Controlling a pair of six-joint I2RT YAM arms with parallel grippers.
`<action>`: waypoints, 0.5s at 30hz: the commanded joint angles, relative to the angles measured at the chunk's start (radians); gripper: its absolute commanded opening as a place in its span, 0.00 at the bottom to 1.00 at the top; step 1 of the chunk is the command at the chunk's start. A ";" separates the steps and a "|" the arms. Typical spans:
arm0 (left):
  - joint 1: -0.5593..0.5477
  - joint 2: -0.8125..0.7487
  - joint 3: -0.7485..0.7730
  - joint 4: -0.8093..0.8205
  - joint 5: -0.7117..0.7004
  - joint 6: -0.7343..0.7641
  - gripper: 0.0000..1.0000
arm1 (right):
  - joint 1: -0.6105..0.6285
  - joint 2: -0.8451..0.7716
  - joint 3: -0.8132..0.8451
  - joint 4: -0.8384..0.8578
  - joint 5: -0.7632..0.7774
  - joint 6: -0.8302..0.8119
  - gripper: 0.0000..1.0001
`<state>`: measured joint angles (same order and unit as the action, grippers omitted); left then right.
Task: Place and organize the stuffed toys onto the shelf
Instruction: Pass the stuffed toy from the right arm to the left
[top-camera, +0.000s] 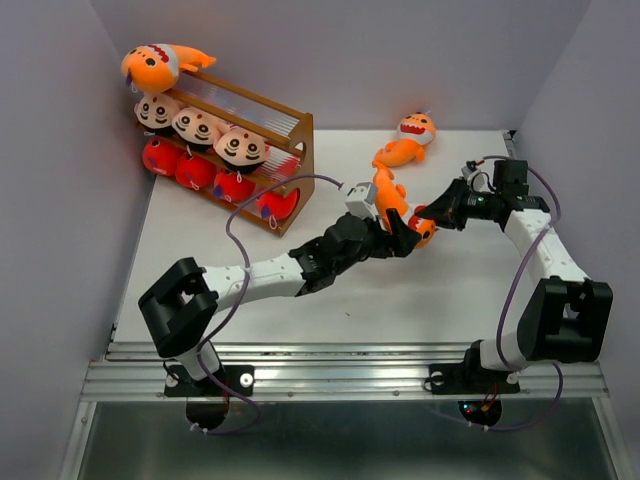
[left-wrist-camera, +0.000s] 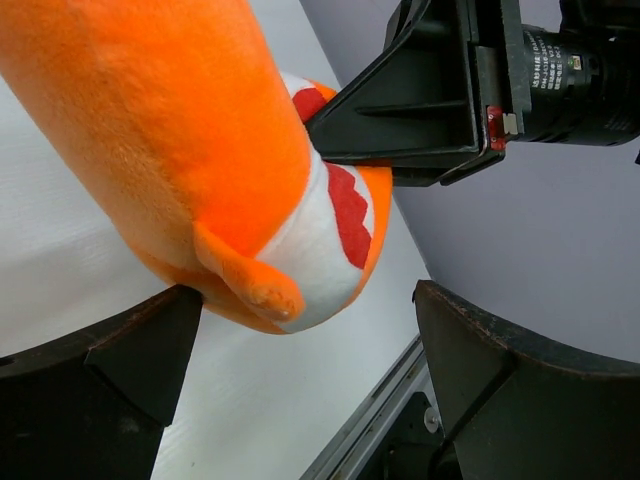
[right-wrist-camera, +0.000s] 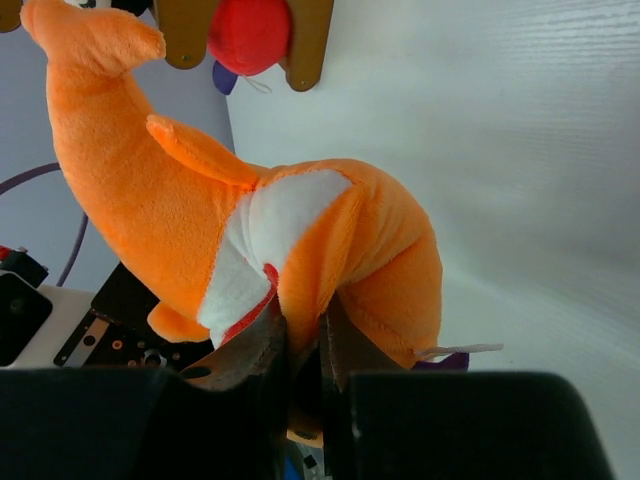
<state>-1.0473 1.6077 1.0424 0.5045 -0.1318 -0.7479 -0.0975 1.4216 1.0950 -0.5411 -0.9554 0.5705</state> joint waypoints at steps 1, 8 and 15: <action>-0.006 -0.002 0.038 0.029 -0.014 0.022 0.99 | 0.005 -0.032 0.009 0.044 -0.112 0.048 0.01; -0.005 0.021 0.060 0.034 -0.008 0.048 0.81 | 0.005 -0.072 -0.055 0.133 -0.158 0.092 0.01; -0.005 0.020 0.070 0.071 0.027 0.113 0.33 | 0.005 -0.124 -0.080 0.150 -0.172 0.053 0.03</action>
<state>-1.0473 1.6505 1.0622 0.4892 -0.1310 -0.6945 -0.1036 1.3617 1.0180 -0.4248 -1.0138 0.6262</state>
